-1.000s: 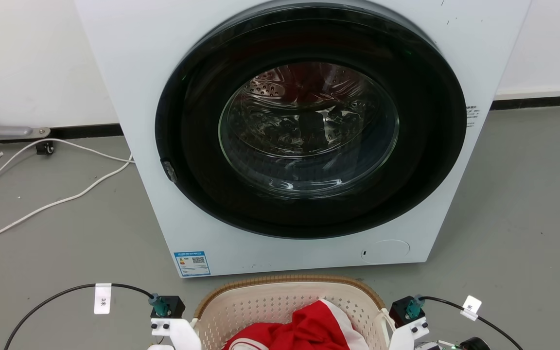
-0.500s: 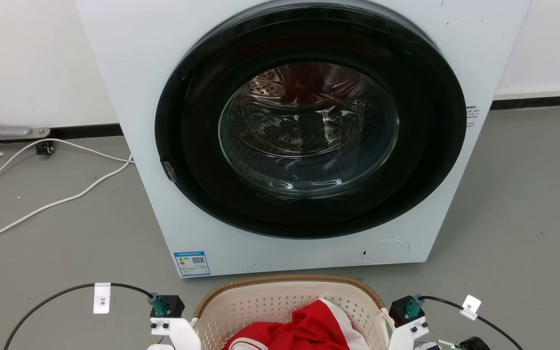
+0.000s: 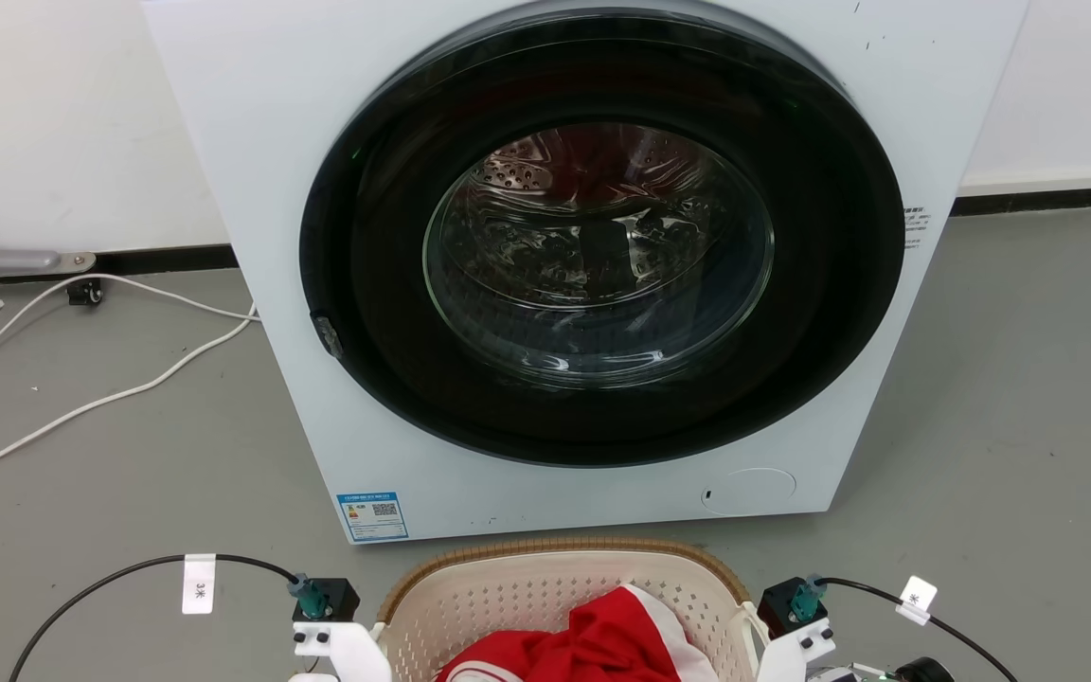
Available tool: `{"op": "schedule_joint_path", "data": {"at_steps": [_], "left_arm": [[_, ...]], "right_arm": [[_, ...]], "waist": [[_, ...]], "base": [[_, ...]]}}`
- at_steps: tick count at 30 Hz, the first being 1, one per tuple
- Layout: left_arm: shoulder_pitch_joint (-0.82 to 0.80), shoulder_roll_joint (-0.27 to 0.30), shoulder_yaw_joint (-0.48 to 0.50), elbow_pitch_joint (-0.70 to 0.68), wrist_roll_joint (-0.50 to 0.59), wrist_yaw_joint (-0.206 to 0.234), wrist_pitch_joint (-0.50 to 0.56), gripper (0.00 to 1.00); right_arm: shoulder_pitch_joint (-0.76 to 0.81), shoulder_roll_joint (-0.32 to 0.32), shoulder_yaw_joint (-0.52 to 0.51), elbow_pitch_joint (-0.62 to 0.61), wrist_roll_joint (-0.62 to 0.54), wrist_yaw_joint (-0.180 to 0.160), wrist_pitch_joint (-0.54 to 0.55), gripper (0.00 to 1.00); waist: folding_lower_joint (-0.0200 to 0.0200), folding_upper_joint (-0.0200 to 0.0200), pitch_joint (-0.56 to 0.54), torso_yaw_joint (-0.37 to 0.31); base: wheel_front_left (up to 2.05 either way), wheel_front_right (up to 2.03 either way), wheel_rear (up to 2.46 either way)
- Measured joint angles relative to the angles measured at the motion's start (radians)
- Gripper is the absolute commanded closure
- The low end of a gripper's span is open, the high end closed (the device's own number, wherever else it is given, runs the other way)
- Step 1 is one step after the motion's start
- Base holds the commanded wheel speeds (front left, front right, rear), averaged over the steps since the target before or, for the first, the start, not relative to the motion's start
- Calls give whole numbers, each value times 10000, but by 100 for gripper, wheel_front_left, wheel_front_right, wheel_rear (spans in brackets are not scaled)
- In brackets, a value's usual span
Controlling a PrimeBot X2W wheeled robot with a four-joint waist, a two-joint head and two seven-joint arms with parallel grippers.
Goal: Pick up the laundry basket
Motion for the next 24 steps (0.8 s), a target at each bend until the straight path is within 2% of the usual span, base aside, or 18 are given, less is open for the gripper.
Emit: {"op": "schedule_joint_path", "data": {"at_steps": [24], "left_arm": [[-4, -21, -399, 81, -349, 0, -50, 100]], "right_arm": [[26, 0, 42, 13, 0, 0, 10, 100]], "waist": [[-1, 0, -21, 15]], "base": [[0, 0, 0]]}}
